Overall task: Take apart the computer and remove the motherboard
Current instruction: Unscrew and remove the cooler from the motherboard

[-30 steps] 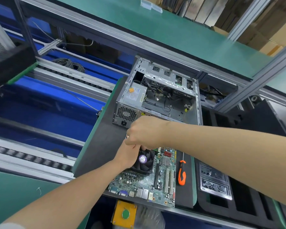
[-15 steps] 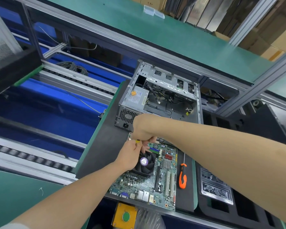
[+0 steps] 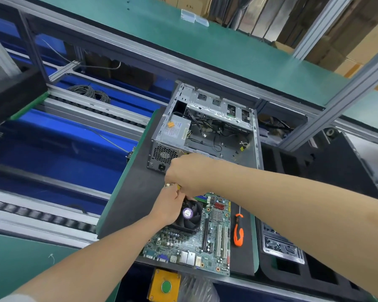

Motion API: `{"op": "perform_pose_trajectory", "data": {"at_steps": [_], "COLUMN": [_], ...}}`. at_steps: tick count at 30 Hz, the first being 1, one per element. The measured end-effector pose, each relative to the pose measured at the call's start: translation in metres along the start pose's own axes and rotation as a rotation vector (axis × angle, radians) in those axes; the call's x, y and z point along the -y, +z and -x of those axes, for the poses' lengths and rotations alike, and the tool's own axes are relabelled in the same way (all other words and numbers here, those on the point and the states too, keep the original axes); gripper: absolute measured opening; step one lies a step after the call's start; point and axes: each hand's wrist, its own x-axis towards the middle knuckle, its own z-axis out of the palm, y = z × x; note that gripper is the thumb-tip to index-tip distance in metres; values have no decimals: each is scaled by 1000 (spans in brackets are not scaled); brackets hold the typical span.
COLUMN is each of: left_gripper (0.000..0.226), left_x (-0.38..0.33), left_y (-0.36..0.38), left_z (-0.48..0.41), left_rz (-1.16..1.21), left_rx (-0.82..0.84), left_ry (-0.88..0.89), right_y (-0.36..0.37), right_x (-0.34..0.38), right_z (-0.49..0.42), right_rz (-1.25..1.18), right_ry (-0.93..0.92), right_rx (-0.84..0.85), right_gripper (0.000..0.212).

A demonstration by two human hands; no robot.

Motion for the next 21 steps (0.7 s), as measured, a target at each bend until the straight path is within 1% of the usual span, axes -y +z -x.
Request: {"op": "perform_pose_trajectory", "data": {"at_steps": [2, 5, 6, 8, 10, 13, 14, 16, 18, 21], "left_gripper": [33, 25, 23, 23, 26, 24, 26, 41, 50, 52], "left_x": [-4, -12, -13, -16, -20, -35, -39, -40, -33, -28], "left_y": [-2, -4, -5, -6, -7, 4, 11, 25, 33, 36], "left_z": [2, 2, 1, -1, -3, -4, -3, 2, 8, 12], "left_rz": [-52, -55, -58, -122, -294, -624, -705, -866, -1012, -1071], "left_rx": [1, 33, 43, 69, 87, 31, 45, 88, 71, 12], "left_ry": [59, 119, 118, 132, 220, 390, 403, 365, 359, 405], "right_y": [1, 5, 6, 12, 22, 42, 48, 59, 68, 77], "right_x": [-5, -16, -19, -27, -31, -27, -22, -13, -3, 4], "right_z": [13, 37, 47, 65, 82, 99, 102, 108, 111, 113], "right_rz": [-76, -198, -228, -279, -347, -455, -474, -513, -556, -549], "right_ry": [72, 189, 232, 319, 380, 432, 442, 432, 419, 409], "right_rx": [-23, -73, -90, -95, -82, -72, -73, -78, -91, -105], "right_gripper": [5, 23, 25, 19, 20, 32, 34, 38, 40, 29]}}
